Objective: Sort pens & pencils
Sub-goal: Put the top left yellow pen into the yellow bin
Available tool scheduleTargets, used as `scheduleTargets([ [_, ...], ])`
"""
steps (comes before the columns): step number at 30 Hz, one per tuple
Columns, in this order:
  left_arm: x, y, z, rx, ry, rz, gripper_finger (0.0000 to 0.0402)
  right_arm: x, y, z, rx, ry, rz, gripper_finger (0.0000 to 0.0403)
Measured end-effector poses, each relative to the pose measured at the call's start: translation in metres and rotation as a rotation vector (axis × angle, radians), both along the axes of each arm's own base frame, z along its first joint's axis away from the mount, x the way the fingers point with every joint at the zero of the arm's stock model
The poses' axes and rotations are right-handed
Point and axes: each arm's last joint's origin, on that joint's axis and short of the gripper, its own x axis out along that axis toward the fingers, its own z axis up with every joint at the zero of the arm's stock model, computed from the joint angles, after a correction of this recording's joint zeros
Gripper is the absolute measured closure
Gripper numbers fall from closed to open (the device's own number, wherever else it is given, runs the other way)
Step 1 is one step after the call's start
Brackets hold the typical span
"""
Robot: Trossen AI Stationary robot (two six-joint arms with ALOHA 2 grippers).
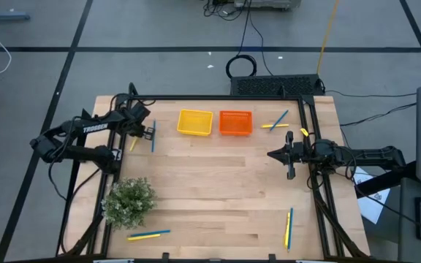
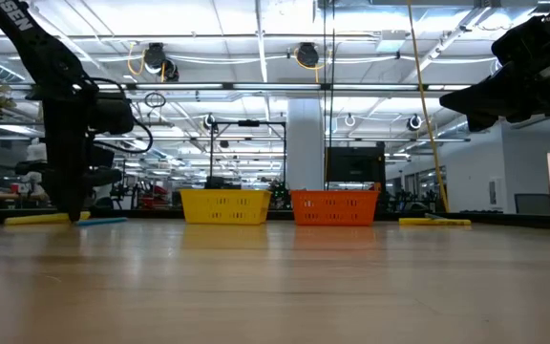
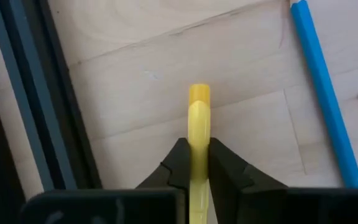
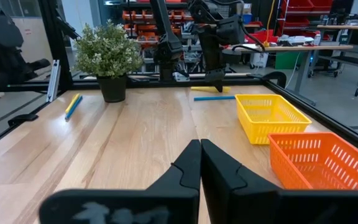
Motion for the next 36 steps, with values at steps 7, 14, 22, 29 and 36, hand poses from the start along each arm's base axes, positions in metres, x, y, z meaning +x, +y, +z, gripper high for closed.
scheduleTargets([
  [7,0.013,0.009,0.048,0.155,-0.120,-0.030,0.0371,0.000,0.000,0.000,0.000,0.000,0.000,0.0403],
  [14,0.040,0.001,0.107,0.425,-0.403,-0.208,0.0371,0.000,0.000,0.000,0.000,0.000,0.000,0.0403],
  [22,0.073,-0.045,0.129,0.683,-0.820,-0.568,0.0371,0.000,0.000,0.000,0.000,0.000,0.000,0.0403],
  [29,0.084,-0.098,0.105,0.796,-1.159,-0.879,0.0371,0.000,0.000,0.000,0.000,0.000,0.000,0.0403],
  [36,0.078,-0.126,0.089,0.829,-1.264,-1.041,0.0371,0.000,0.000,0.000,0.000,0.000,0.000,0.0403],
])
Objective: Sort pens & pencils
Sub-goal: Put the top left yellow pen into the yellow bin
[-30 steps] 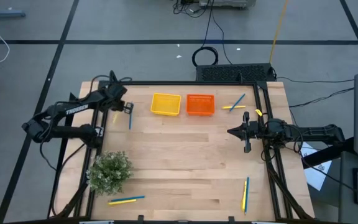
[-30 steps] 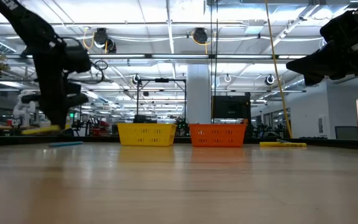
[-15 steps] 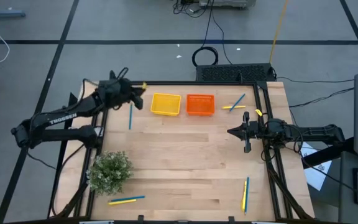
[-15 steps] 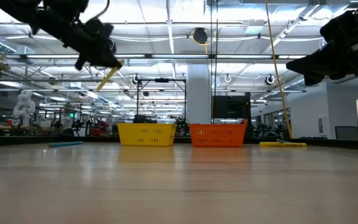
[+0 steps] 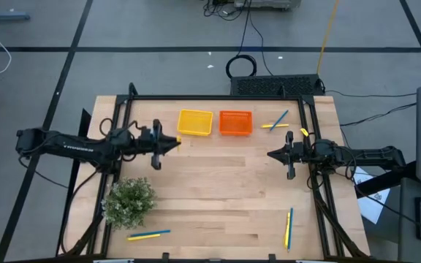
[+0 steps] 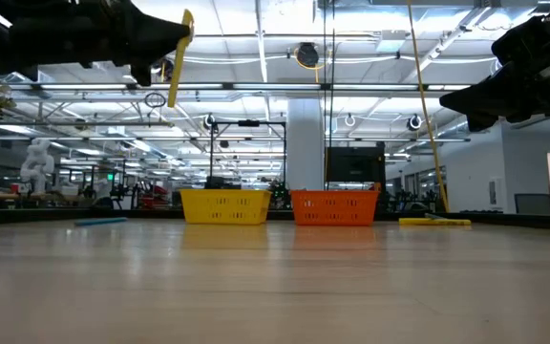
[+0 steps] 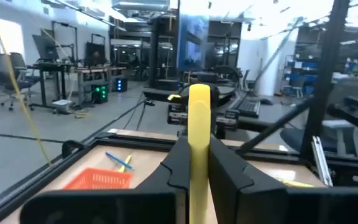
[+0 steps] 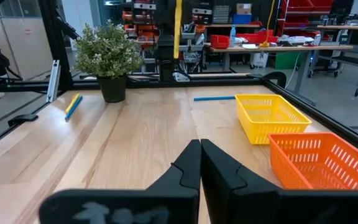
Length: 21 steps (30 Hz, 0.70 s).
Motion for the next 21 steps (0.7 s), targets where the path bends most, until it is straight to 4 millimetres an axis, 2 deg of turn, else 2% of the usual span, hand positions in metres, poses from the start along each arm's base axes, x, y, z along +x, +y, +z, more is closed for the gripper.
scheduleTargets([
  [12,0.000,0.000,0.001,0.012,0.003,0.018,0.0371,0.000,0.000,0.000,0.000,0.000,0.000,0.0403],
  [15,0.002,0.003,0.002,-0.022,0.008,0.103,0.0371,0.000,0.000,0.000,0.000,0.000,0.000,0.0403],
  [19,0.016,0.009,0.009,-0.026,0.123,0.230,0.0371,0.000,0.000,0.000,0.000,0.000,0.000,0.0403],
  [21,0.029,0.016,0.021,0.002,0.197,0.263,0.0371,0.000,0.000,0.000,0.000,0.000,0.000,0.0403],
])
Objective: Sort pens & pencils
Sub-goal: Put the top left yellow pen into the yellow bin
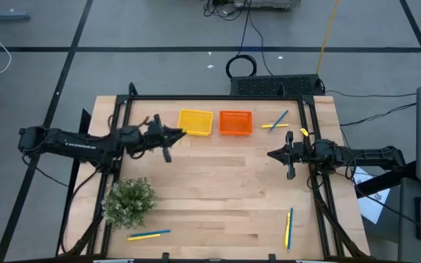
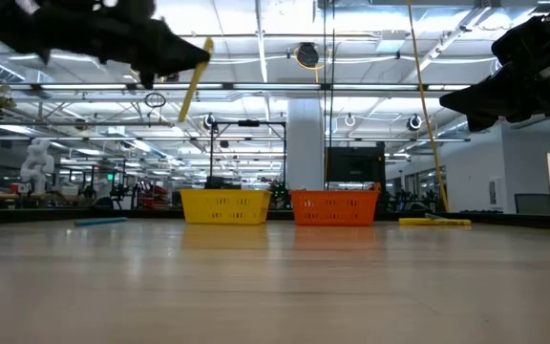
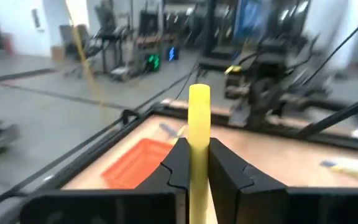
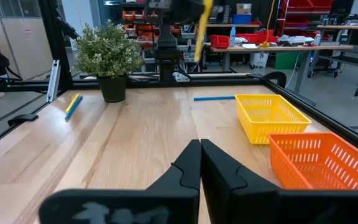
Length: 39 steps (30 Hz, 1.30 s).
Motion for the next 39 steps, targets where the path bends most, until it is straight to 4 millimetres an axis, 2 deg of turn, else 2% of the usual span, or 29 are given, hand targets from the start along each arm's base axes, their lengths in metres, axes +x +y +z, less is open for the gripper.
scheduleTargets([
  [4,0.029,0.021,0.017,0.036,0.255,0.042,0.0371,0.000,0.000,0.000,0.000,-0.001,0.000,0.0403],
  [8,0.060,0.042,0.016,0.172,0.440,-0.028,0.0371,0.000,0.000,0.000,0.000,0.000,0.000,0.0403],
  [12,0.085,0.060,-0.003,0.351,0.583,-0.095,0.0371,0.000,0.000,0.000,0.000,0.000,0.000,0.0403],
  [16,0.099,0.075,-0.028,0.461,0.708,-0.150,0.0371,0.000,0.000,0.000,0.000,0.000,0.000,0.0403],
  [21,0.104,0.089,-0.062,0.467,0.823,-0.213,0.0368,0.000,0.000,0.000,0.000,0.000,0.000,0.0403],
  [24,0.105,0.096,-0.073,0.464,0.877,-0.186,0.0364,0.000,0.000,0.000,0.000,0.000,0.000,0.0403],
  [30,0.104,0.098,-0.074,0.431,0.886,-0.121,0.0359,0.000,0.000,0.000,0.000,-0.001,0.000,0.0403],
  [33,0.104,0.099,-0.074,0.402,0.891,-0.053,0.0331,0.000,0.000,0.000,0.000,0.000,0.000,0.0403],
  [39,0.104,0.099,-0.073,0.402,0.890,-0.022,0.0257,0.000,0.000,0.000,0.000,0.000,0.000,0.0403],
])
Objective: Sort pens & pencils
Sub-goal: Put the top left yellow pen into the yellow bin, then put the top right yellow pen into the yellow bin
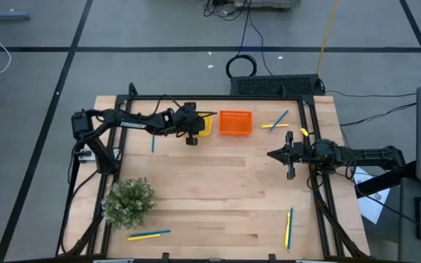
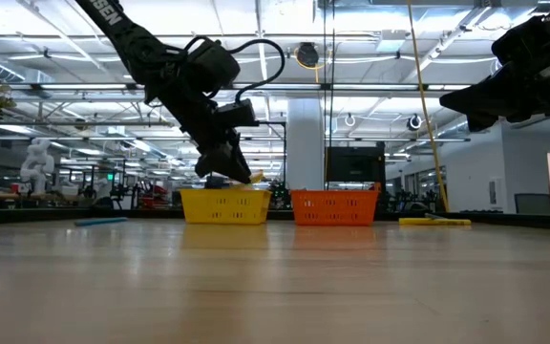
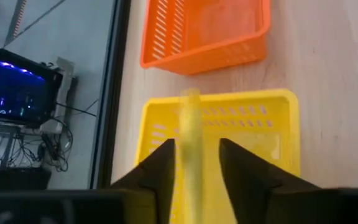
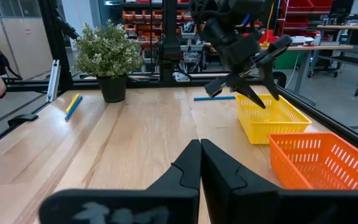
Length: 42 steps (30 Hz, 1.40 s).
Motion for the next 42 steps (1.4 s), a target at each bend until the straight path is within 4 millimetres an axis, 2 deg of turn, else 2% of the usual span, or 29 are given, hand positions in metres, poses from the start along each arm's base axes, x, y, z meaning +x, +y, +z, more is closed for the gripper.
scheduleTargets([
  [6,0.001,0.000,0.001,-0.016,-0.020,0.018,0.0199,0.000,0.000,0.000,0.000,0.000,0.000,0.0403],
  [9,-0.002,-0.006,0.011,0.010,-0.028,0.050,0.0186,0.000,0.000,0.000,0.000,-0.001,0.000,0.0403],
  [12,-0.007,-0.015,0.041,0.026,-0.089,0.074,0.0182,0.000,0.000,0.000,0.000,0.000,0.000,0.0403],
  [15,-0.018,-0.029,0.084,0.000,-0.214,0.089,0.0186,0.000,0.000,0.000,0.000,0.000,0.000,0.0403],
  [19,-0.049,-0.049,0.134,-0.100,-0.430,0.108,0.0200,0.000,0.000,0.000,0.000,0.000,0.000,0.0403],
  [23,-0.089,-0.068,0.159,-0.251,-0.610,0.047,0.0218,0.000,0.000,0.000,0.000,0.000,0.000,0.0403],
  [27,-0.123,-0.087,0.148,-0.360,-0.701,-0.069,0.0236,0.000,0.000,0.000,0.000,0.000,0.000,0.0403],
  [31,-0.146,-0.102,0.115,-0.392,-0.812,-0.145,0.0251,0.000,0.000,0.000,0.000,-0.001,0.000,0.0403],
  [36,-0.164,-0.111,0.075,-0.416,-0.941,-0.203,0.0261,0.000,0.000,0.000,0.000,0.000,0.000,0.0403],
  [39,-0.171,-0.110,0.065,-0.406,-1.009,-0.174,0.0261,0.000,0.000,0.000,0.000,0.000,0.000,0.0403],
  [42,-0.175,-0.110,0.067,-0.407,-1.041,-0.159,0.0259,0.000,0.000,0.000,0.000,-0.001,0.000,0.0403],
])
